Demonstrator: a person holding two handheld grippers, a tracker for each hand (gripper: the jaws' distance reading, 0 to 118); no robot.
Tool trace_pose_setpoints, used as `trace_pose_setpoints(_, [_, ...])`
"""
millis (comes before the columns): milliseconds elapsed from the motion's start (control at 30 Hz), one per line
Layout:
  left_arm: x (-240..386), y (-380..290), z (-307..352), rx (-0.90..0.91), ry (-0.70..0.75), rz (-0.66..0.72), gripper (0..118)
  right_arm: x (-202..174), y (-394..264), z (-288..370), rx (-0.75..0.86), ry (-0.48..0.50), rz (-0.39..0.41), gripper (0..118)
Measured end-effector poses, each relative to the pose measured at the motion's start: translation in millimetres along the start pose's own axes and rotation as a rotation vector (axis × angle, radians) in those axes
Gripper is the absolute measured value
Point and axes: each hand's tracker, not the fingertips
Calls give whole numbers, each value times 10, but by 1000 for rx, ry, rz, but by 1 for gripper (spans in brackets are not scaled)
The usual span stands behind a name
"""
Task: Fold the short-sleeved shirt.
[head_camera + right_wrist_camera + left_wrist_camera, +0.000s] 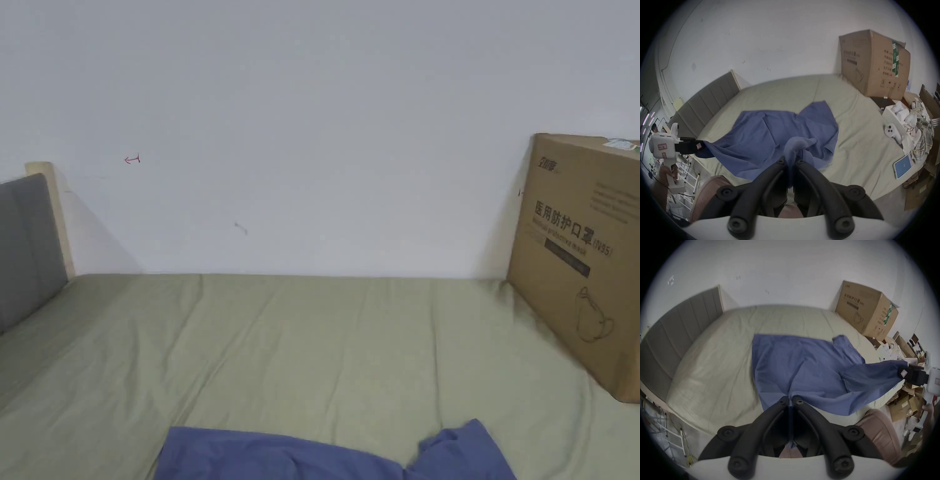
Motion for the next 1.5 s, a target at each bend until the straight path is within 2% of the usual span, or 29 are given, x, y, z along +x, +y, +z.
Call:
trace_pose_setpoints(100, [-121, 39, -393, -101, -23, 52, 3, 140, -44, -450, -99, -36, -26, 5])
trace_pose_setpoints(133, [-130, 51, -526, -96, -12, 53, 9, 193, -50, -596, -120, -59, -37, 5])
trace_pose_setpoints(167, [-173, 60, -611, -95, -20, 80, 46, 257, -46, -714, -132, -75, -67, 26])
trace_pose_setpoints(200, [-215, 76, -680, -94, -26, 111, 86, 316, -21, -803, -151, -61, -103, 64])
trace_pose_setpoints(233, [-244, 96, -728, -88, -22, 132, 108, 377, 18, -847, -146, -36, -172, 100])
trace_pose_setpoints(267, [-267, 107, -749, -92, -29, 155, 110, 433, 46, -869, -158, -22, -237, 112])
trace_pose_setpoints(333, [-299, 152, -637, -27, -44, 198, 109, 467, 106, -785, -115, 11, -318, 112])
trace_pose_setpoints(400, [-308, 229, -475, 16, -77, 223, 109, 431, 216, -640, -54, 13, -299, 112])
trace_pose_setpoints(500, [-336, 314, -188, 112, -79, 232, 109, 289, 367, -304, 60, -33, -190, 112])
trace_pose_setpoints(567, [-270, 365, 92, 227, -87, 227, 109, 134, 422, -28, 175, -21, -158, 112])
trace_pose_setpoints(633, [-216, 322, 361, 364, -91, 216, 107, -13, 407, 246, 307, 41, -144, 111])
trace_pose_setpoints(667, [-179, 283, 471, 430, -88, 211, 97, -64, 381, 350, 362, 84, -139, 110])
trace_pose_setpoints(700, [-153, 214, 569, 500, -78, 199, 79, -146, 352, 451, 418, 122, -127, 108])
trace_pose_setpoints(733, [-128, 154, 623, 545, -67, 184, 51, -205, 335, 502, 442, 131, -112, 95])
trace_pose_setpoints(767, [-92, 103, 652, 574, -31, 161, 12, -267, 323, 551, 464, 133, -97, 41])
trace_pose_setpoints(800, [-41, 86, 664, 569, 30, 132, 2, -336, 329, 552, 461, 105, -85, 0])
trace_pose_setpoints(833, [-24, 53, 656, 566, 83, 111, 2, -375, 345, 531, 453, 46, -79, 0])
trace_pose_setpoints(867, [-43, 37, 635, 555, 63, 104, 2, -381, 346, 543, 483, 22, -84, 0])
trace_pose_setpoints(933, [-121, 148, 596, 526, -2, 113, 1, -335, 396, 464, 408, 130, -77, 0])
trace_pose_setpoints(1000, [-258, 404, 494, 488, 15, 126, 1, -351, 402, 412, 402, 77, -62, 0])
trace_pose_setpoints(1133, [-790, 1325, -264, 167, -42, 139, 1, -303, 431, 223, 345, 63, -37, 0])
trace_pose_setpoints(1200, [-1016, 1721, -842, 6, -28, 101, 3, -276, 449, 96, 308, 74, -38, 0])
trace_pose_setpoints(1233, [-1129, 1857, -1129, -24, -35, 82, 14, -245, 445, 1, 286, 77, -40, 0])
trace_pose_setpoints(1267, [-1205, 1955, -1359, -58, -19, 73, 62, -238, 454, -69, 269, 72, -41, 0])
trace_pose_setpoints(1300, [-1291, 2044, -1593, -63, 18, 99, 104, -229, 466, -153, 247, 67, -41, 0])
trace_pose_setpoints(1333, [-1358, 2150, -1858, -91, 19, 122, 118, -225, 477, -237, 229, 61, -42, 0])
trace_pose_setpoints(1400, [-1486, 2249, -2250, -129, 13, 154, 117, -205, 505, -395, 194, 55, -50, 0])
trace_pose_setpoints(1433, [-1511, 2318, -2437, -118, 36, 157, 112, -186, 521, -481, 175, 55, -60, 0])
trace_pose_setpoints(1500, [-1542, 2384, -2791, -180, 83, 121, 112, -126, 532, -640, 139, 54, -77, 0])
